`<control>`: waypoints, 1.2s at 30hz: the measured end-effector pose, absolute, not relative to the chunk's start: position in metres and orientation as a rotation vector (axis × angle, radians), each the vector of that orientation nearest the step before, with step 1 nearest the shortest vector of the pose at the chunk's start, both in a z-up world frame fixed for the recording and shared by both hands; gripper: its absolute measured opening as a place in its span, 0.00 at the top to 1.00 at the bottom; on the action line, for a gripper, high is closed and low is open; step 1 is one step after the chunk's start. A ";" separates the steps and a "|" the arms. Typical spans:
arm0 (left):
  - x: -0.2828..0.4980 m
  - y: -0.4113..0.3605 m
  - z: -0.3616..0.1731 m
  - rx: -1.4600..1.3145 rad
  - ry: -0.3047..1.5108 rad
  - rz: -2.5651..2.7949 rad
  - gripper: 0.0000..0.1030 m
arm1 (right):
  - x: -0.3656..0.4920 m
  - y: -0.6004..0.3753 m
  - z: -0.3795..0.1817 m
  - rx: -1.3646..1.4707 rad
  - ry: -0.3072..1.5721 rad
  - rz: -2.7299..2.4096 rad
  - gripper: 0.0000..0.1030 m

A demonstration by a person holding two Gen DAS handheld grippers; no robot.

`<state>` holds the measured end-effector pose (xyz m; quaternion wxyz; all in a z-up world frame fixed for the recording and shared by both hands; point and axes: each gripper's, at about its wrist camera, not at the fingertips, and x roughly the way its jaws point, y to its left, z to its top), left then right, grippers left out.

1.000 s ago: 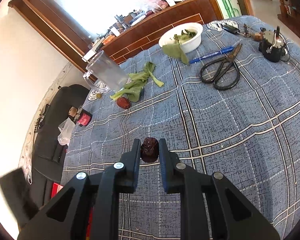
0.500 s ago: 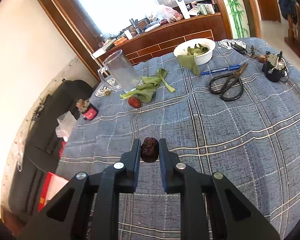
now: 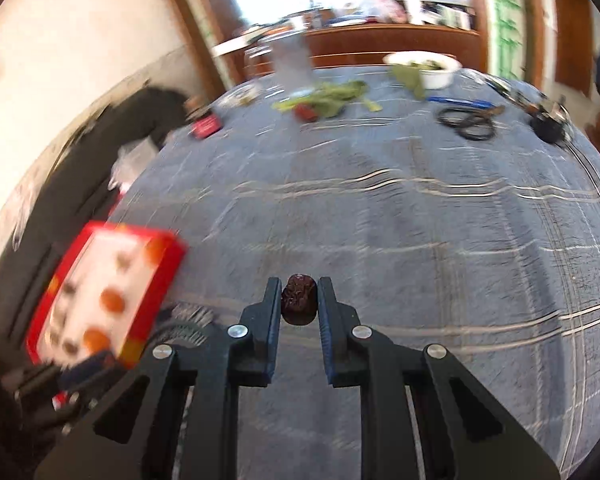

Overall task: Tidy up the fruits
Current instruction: 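Carry both red dates over the red-rimmed tray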

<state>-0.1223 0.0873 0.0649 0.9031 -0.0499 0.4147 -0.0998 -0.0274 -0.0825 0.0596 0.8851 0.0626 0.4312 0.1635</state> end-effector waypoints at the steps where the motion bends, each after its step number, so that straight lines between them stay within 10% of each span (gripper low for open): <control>1: -0.125 0.091 0.064 -0.109 0.855 -0.205 0.84 | -0.032 -0.074 0.061 0.117 0.896 0.355 0.81; 36: -0.161 0.276 0.069 -0.148 0.764 0.213 0.84 | -0.062 0.172 0.059 -0.052 0.981 0.779 0.80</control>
